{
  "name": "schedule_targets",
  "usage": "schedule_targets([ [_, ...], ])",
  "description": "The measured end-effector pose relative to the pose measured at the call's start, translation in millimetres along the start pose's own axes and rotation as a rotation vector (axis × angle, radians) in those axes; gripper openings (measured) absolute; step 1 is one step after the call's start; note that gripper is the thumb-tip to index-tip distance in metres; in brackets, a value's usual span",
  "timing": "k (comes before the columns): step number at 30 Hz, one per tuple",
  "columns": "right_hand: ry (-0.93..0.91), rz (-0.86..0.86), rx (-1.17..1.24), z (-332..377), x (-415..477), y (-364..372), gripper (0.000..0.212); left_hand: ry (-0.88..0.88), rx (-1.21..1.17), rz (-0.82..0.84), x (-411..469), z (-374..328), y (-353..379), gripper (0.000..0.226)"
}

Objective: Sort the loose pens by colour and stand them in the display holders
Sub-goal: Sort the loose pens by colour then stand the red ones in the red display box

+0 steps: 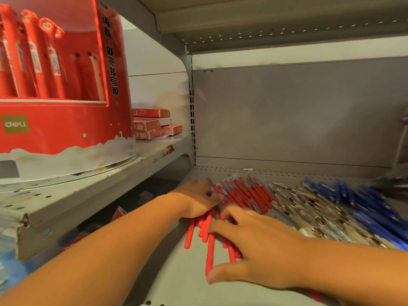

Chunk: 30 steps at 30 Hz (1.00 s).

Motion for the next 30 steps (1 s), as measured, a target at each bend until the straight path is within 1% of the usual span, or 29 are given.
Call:
schedule_targets([
  [3,0.046,-0.05,-0.04,-5.3,15.1,1.7,0.066,0.04,-0.053,0.016,-6.1,0.8,-4.4,0.047],
  [5,0.072,-0.061,-0.012,-9.6,21.6,3.4,0.066,0.035,-0.079,0.033,-8.2,1.7,-4.0,0.045],
  [8,0.066,-0.047,0.038,-14.1,22.9,1.3,0.072,0.015,-0.096,0.029,-10.6,0.4,-3.5,0.046],
  [10,0.056,-0.017,0.095,-16.7,20.3,-8.2,0.071,-0.013,-0.11,0.015,-13.1,-2.0,-4.9,0.05],
  [11,0.062,-0.017,0.126,-20.6,20.2,-14.9,0.064,-0.029,-0.126,0.013,-15.2,-4.0,-5.6,0.052],
  [12,0.088,-0.03,0.152,-27.9,22.2,-22.6,0.052,-0.047,-0.146,0.016,-16.7,-6.2,-5.3,0.052],
  [14,0.207,-0.068,0.197,-52.2,31.8,-38.6,0.03,-0.082,-0.169,0.041,-20.5,-12.5,-2.8,0.045],
  [15,0.276,-0.08,0.206,-67.0,39.1,-44.7,0.02,-0.102,-0.168,0.064,-22.1,-17.4,-2.2,0.045],
  [16,0.342,-0.085,0.194,-82.0,47.4,-49.0,0.015,-0.123,-0.165,0.1,-23.6,-22.9,-1.0,0.049],
  [18,0.459,-0.033,0.105,-108.1,66.6,-49.2,0.027,-0.133,-0.181,0.212,-26.2,-35.7,2.1,0.059],
  [20,0.549,0.112,0.067,-122.2,82.5,-37.7,0.037,-0.114,-0.179,0.326,-27.5,-48.0,4.9,0.067],
  [21,0.578,0.18,0.076,-126.0,88.9,-30.4,0.038,-0.114,-0.169,0.401,-29.1,-53.2,7.5,0.066],
  [23,0.609,0.246,0.119,-130.0,99.5,-19.7,0.042,-0.12,-0.149,0.559,-35.7,-61.7,11.6,0.062],
  [24,0.619,0.261,0.132,-131.7,103.5,-17.5,0.045,-0.119,-0.143,0.588,-38.0,-64.1,11.3,0.058],
  [25,0.631,0.27,0.13,-134.1,106.6,-17.9,0.046,-0.116,-0.14,0.578,-39.8,-65.7,8.3,0.054],
  [28,0.69,0.285,0.135,-145.4,109.7,-22.2,0.039,-0.089,-0.067,0.473,-41.8,-64.1,-3.3,0.034],
  [29,0.716,0.288,0.15,-149.0,109.4,-22.3,0.037,-0.087,-0.041,0.446,-41.7,-62.2,-5.7,0.039],
  [30,0.736,0.291,0.157,-152.5,109.6,-21.6,0.036,-0.081,-0.026,0.431,-41.9,-61.0,-7.5,0.048],
])
Point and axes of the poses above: each hand's wrist, its own x-axis towards the middle knuckle, its own y-axis out of the palm, z = x × y, the point moved 3 cm from there along x, towards the middle knuckle, and after that the axes turned 3 degrees about -z, right-handed, at the moved point
